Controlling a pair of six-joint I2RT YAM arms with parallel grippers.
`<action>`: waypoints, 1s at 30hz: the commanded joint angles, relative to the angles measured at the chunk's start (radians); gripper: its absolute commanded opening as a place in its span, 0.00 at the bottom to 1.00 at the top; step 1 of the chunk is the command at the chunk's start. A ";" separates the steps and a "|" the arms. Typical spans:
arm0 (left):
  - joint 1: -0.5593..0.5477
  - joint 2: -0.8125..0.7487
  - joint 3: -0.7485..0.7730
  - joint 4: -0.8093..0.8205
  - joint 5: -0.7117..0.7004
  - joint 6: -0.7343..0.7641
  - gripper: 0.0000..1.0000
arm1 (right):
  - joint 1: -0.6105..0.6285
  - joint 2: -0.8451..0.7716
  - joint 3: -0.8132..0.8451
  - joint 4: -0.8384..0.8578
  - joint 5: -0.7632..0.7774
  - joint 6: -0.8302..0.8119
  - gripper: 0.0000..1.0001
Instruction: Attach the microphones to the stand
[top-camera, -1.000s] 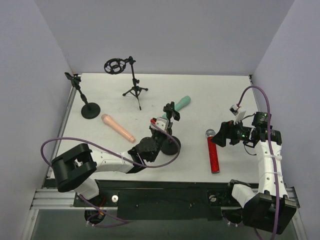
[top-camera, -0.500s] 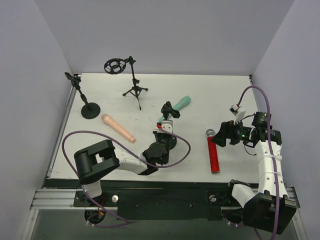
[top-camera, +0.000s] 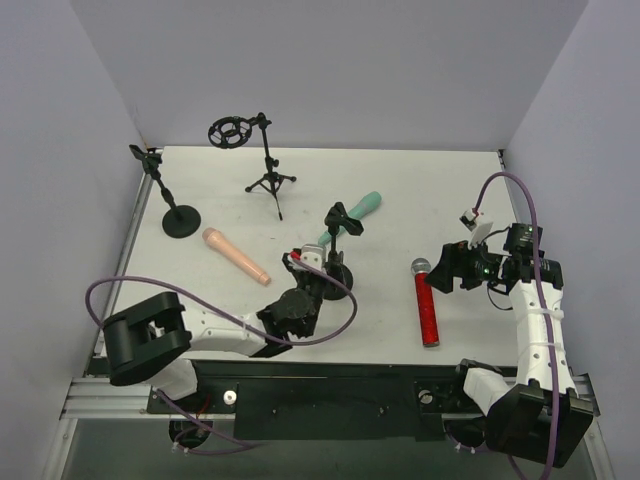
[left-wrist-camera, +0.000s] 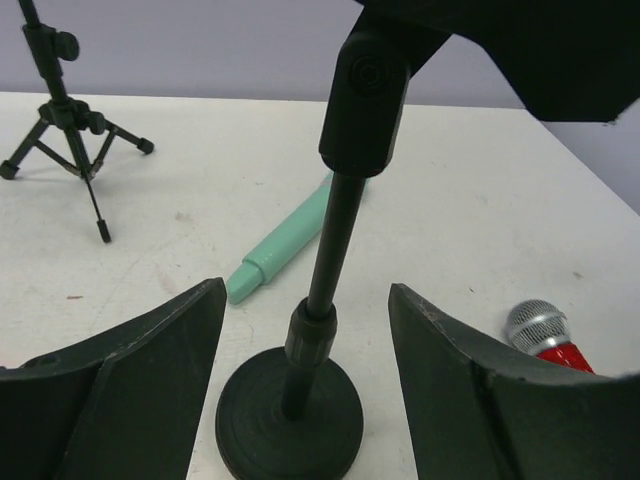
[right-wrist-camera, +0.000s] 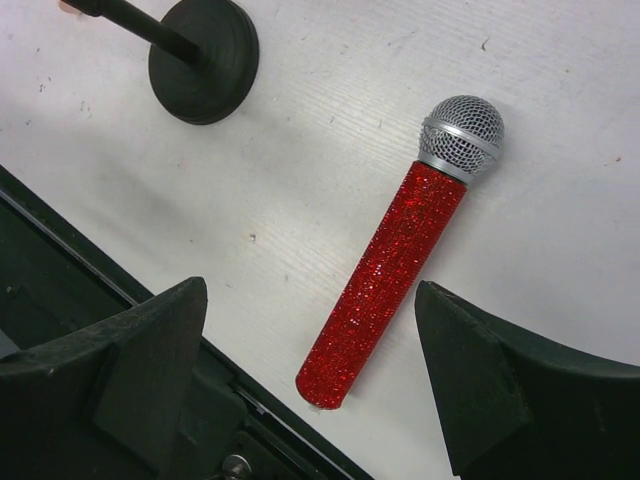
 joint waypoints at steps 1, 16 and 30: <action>-0.008 -0.198 -0.074 -0.184 0.191 -0.136 0.77 | -0.002 -0.006 -0.013 0.024 0.061 0.020 0.80; 0.049 -0.755 -0.263 -0.759 0.540 -0.359 0.90 | 0.295 0.242 0.053 0.172 0.796 0.309 0.81; 0.056 -0.879 -0.344 -0.799 0.515 -0.397 0.90 | 0.403 0.531 0.156 0.183 0.778 0.497 0.70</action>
